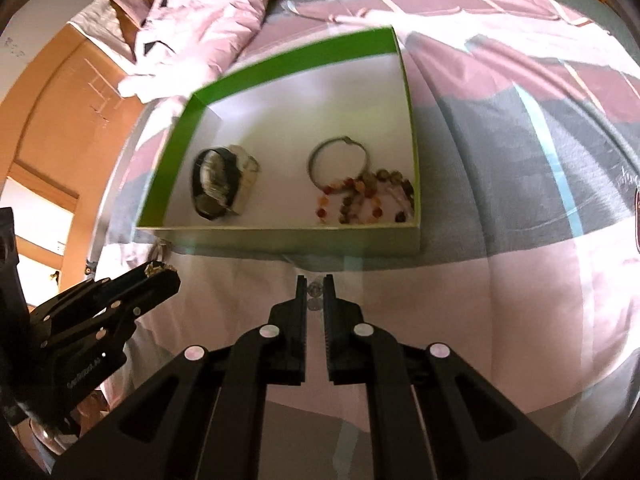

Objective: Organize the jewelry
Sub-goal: 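Grasp the gold flower charm with the left tool while the right tool grasps the clear crystal piece, then carry the flower charm and crystal piece with both tools into the box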

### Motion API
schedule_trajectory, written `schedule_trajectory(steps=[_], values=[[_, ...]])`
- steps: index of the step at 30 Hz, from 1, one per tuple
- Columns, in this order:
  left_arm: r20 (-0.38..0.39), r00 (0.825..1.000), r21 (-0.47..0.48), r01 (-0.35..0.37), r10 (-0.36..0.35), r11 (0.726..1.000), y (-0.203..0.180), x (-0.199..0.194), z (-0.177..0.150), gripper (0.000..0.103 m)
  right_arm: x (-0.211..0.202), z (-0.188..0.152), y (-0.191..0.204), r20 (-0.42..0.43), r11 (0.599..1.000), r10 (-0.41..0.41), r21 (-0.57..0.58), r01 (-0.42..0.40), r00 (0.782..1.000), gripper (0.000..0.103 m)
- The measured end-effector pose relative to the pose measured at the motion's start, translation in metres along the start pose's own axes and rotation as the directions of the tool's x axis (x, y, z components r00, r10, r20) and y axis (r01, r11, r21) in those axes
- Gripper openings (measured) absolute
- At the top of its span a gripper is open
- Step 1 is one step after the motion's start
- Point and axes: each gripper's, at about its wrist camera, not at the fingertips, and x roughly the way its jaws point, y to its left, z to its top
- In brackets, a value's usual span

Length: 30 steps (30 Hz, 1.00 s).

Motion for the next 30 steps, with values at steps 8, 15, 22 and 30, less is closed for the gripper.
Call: schedule_trajectory(steps=[8, 15, 22, 30], values=[[0.021, 1.000, -0.009, 0.018, -0.018, 1.000, 0.004, -0.008, 0.007, 0.024, -0.030, 0.005, 0.019, 0.085, 0.999, 0.022, -0.049, -0.018, 0.996, 0.007], [0.043, 0.999, -0.038, 0.003, -0.002, 0.999, 0.014, -0.011, 0.024, 0.024, -0.044, 0.021, 0.037, 0.137, 0.995, -0.011, -0.095, 0.024, 0.991, 0.007], [0.070, 0.997, -0.063, -0.031, 0.035, 0.998, 0.027, -0.006, 0.050, 0.024, -0.034, 0.055, 0.032, 0.172, 0.995, -0.042, -0.079, 0.056, 0.984, 0.007], [0.005, 0.997, -0.094, -0.075, 0.076, 0.993, 0.060, 0.035, 0.061, 0.024, 0.004, 0.063, 0.013, 0.124, 0.994, -0.085, -0.053, 0.092, 0.989, 0.007]])
